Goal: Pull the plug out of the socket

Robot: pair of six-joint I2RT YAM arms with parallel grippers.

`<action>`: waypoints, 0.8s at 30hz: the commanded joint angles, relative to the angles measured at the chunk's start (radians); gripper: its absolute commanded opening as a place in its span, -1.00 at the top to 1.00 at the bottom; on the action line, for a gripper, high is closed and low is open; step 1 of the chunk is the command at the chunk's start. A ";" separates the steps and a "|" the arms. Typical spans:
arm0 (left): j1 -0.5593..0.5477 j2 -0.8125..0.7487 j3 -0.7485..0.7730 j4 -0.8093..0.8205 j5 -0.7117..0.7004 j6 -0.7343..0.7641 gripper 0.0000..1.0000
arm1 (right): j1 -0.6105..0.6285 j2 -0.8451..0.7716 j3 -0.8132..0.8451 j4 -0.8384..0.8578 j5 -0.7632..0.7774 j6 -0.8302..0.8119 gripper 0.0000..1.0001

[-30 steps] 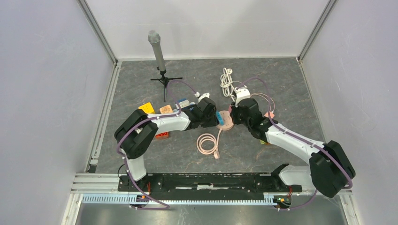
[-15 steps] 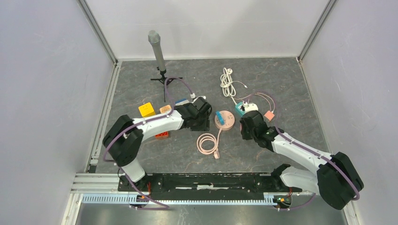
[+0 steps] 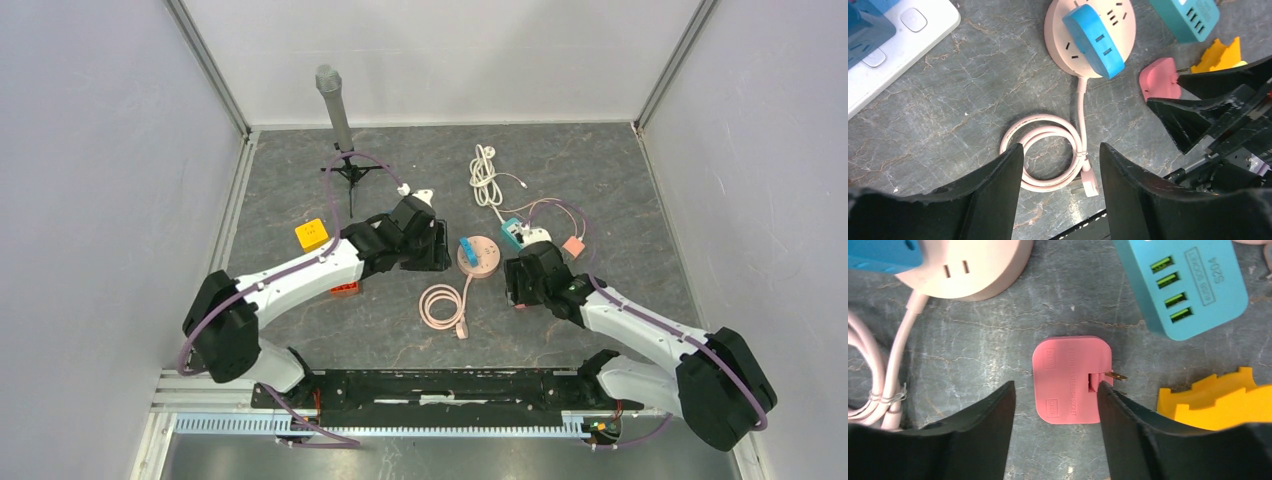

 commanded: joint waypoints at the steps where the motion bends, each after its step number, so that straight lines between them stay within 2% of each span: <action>1: 0.001 -0.082 -0.002 0.034 0.010 0.060 -0.30 | -0.001 -0.037 0.013 0.067 -0.090 -0.014 -0.36; 8: 0.001 -0.143 -0.024 0.060 -0.047 0.077 -0.35 | -0.001 -0.069 0.044 0.174 -0.149 -0.029 -0.45; 14: 0.001 -0.116 -0.010 0.094 -0.046 0.049 -0.51 | -0.002 0.011 0.113 0.280 -0.126 0.021 -0.36; 17: 0.001 -0.090 0.026 0.085 -0.067 0.038 -0.52 | -0.001 0.044 0.140 0.371 -0.188 -0.027 -0.34; 20: 0.001 -0.102 0.029 0.092 -0.149 0.008 -0.51 | 0.000 0.081 0.155 0.457 -0.311 -0.107 -0.44; 24: 0.002 -0.141 -0.017 0.173 -0.202 -0.011 -0.46 | 0.001 0.158 0.178 0.493 -0.302 -0.138 -0.54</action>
